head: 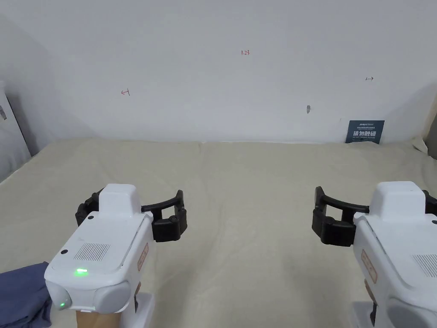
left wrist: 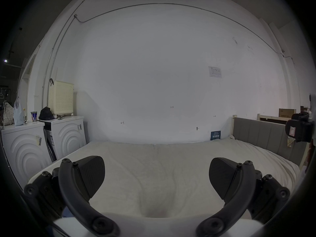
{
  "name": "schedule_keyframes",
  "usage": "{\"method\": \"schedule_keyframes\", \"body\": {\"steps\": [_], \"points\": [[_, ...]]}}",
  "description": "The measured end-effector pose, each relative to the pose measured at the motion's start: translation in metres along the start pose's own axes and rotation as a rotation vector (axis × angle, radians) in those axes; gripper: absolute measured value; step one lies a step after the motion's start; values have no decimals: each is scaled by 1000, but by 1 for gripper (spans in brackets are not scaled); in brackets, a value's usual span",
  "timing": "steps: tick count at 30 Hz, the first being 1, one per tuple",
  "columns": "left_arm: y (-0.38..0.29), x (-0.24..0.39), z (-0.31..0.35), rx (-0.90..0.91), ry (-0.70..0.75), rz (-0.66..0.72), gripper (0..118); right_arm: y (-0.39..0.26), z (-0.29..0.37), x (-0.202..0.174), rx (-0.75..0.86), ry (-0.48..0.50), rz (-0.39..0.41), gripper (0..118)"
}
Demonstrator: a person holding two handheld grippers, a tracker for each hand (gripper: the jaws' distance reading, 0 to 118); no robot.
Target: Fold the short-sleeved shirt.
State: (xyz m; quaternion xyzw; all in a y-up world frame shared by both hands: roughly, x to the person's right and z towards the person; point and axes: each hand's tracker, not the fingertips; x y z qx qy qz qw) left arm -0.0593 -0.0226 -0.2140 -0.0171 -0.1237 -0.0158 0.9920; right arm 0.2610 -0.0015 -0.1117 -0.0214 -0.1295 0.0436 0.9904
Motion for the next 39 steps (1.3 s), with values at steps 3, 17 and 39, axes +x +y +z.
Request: {"method": "schedule_keyframes", "body": {"steps": [3,17,39], "points": [[-1,0,1,-1,0,6,118,1,-1,-1,-15,-7,-2,118],[1,-4,4,-1,-3,20,118,17,-18,-8,-456,-177,-239,118],[1,-6,4,5,-3,26,118,19,-27,-3,-459,-145,-216,118]]}}
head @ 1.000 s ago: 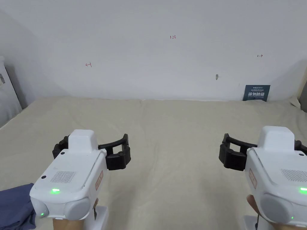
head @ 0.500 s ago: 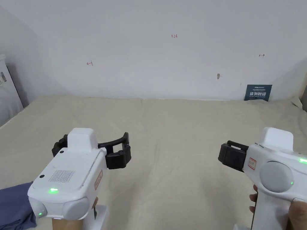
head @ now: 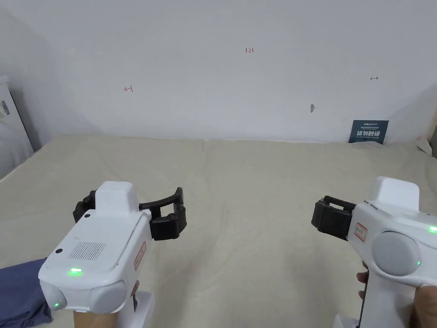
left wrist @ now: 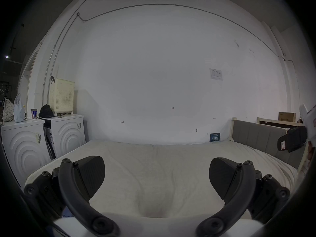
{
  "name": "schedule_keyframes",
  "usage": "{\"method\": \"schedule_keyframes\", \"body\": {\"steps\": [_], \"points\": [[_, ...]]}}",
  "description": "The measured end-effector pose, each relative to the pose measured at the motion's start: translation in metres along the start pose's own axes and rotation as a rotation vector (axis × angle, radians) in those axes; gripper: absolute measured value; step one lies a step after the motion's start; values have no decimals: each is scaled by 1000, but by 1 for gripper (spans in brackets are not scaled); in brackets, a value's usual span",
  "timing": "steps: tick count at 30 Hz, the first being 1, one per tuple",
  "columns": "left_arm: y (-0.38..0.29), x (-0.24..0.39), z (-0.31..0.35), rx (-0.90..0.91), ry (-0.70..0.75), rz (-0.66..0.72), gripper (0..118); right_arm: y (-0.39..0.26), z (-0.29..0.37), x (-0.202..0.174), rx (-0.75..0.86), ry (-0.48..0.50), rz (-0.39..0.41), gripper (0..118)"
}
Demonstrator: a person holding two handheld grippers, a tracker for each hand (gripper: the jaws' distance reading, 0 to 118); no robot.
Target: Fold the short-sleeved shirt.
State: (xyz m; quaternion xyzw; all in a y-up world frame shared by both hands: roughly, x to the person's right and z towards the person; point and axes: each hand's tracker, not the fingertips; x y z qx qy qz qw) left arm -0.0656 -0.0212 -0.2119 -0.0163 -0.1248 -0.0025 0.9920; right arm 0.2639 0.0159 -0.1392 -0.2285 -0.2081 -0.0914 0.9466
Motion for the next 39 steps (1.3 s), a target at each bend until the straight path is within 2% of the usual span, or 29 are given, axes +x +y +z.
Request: {"method": "schedule_keyframes", "body": {"steps": [6,14,19,39], "points": [[1,0,1,4,0,-1,118,-4,2,-1,99,-21,39,118],[2,-1,1,16,4,-1,118,-21,11,3,399,18,66,118],[4,-1,2,21,5,-2,118,-23,12,4,422,14,96,118],[3,0,3,18,15,-1,118,-29,14,1,419,40,127,118]]}}
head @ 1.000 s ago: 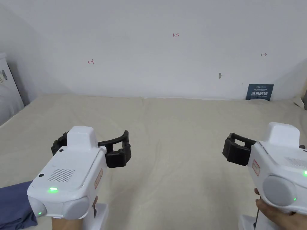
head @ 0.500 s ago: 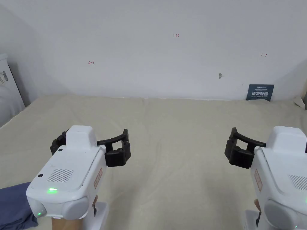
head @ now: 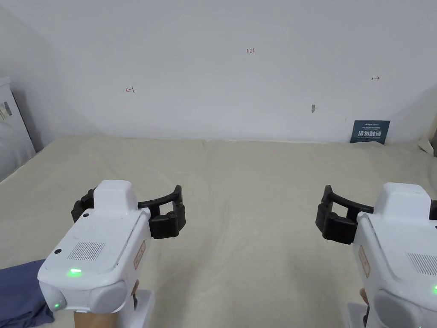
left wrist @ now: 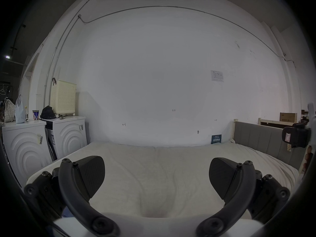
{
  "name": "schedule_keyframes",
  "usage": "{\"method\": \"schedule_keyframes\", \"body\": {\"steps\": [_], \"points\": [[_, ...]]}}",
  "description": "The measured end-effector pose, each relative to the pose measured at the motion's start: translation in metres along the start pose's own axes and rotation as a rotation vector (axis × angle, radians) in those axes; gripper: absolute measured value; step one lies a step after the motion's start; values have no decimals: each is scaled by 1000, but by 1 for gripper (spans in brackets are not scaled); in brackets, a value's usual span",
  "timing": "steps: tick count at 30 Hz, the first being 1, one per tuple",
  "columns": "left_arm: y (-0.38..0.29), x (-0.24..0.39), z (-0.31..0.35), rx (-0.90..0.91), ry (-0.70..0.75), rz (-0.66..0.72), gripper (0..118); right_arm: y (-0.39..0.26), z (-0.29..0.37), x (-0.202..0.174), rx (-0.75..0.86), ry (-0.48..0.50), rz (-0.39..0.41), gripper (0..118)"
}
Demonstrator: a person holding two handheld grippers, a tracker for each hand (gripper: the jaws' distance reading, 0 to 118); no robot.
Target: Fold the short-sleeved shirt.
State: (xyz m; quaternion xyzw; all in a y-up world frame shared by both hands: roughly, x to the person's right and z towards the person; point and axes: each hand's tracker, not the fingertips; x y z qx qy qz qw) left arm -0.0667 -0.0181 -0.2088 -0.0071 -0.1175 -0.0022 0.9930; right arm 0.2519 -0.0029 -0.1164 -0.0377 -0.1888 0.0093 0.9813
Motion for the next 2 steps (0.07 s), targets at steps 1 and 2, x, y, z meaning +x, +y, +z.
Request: {"method": "schedule_keyframes", "body": {"steps": [1,2], "points": [[0,0,0,0,0,0,118,0,0,0,0,1,1,118],[0,0,0,1,-1,0,118,0,0,0,0,3,1,118]]}}
